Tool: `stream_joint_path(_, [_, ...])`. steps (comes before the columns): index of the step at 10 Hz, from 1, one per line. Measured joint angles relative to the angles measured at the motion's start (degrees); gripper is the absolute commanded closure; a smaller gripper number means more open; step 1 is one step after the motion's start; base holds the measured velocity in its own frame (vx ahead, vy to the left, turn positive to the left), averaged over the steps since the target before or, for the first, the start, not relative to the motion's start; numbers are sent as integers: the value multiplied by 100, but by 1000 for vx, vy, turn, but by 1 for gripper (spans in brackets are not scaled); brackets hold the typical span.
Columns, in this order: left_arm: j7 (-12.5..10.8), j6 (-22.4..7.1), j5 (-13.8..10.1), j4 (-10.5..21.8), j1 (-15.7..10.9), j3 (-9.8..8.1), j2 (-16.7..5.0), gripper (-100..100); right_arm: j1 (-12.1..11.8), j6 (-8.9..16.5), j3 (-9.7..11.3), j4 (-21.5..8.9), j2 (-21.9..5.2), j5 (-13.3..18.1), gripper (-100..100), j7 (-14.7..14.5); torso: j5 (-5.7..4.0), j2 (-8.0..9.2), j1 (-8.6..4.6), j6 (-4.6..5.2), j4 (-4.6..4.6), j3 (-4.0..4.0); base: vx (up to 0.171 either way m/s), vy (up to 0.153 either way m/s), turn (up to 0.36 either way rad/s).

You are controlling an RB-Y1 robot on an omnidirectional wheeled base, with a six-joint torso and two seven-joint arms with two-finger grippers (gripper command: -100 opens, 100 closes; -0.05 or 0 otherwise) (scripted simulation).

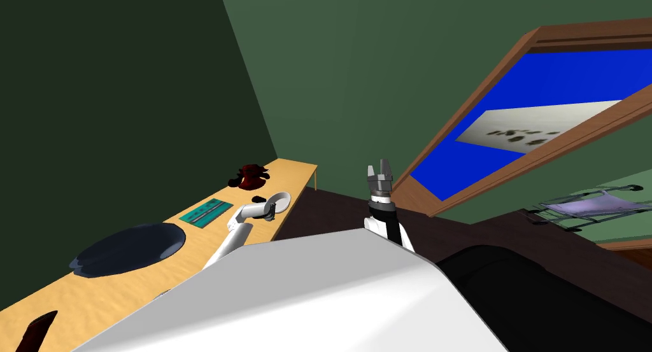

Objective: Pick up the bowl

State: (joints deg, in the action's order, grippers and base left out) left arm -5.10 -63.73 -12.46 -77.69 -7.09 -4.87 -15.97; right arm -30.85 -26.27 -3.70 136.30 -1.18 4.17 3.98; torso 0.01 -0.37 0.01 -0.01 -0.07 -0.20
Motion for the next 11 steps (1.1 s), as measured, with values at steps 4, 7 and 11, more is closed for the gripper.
stream_joint_path(4, [23, 192, 20, 222, -7, 9, 44, -100, 1, 0, 0, 0, 0, 0, 0, 0, 1, 23, 3, -1, 5, 13, 25, 10, -7])
stream_joint_path(7, [31, 416, 63, 436, -25, 23, 95, 100, 1, 0, 0, 0, 0, 0, 0, 0, 0, 30, 2, -1, 6, 17, 13, 8, -3])
stream_joint_path(11, [36, 399, 60, 445, -17, 30, 100, 100, 1, 0, 0, 0, 0, 0, 0, 0, -6, 41, -5, -5, 16, 27, 0, 0, 0])
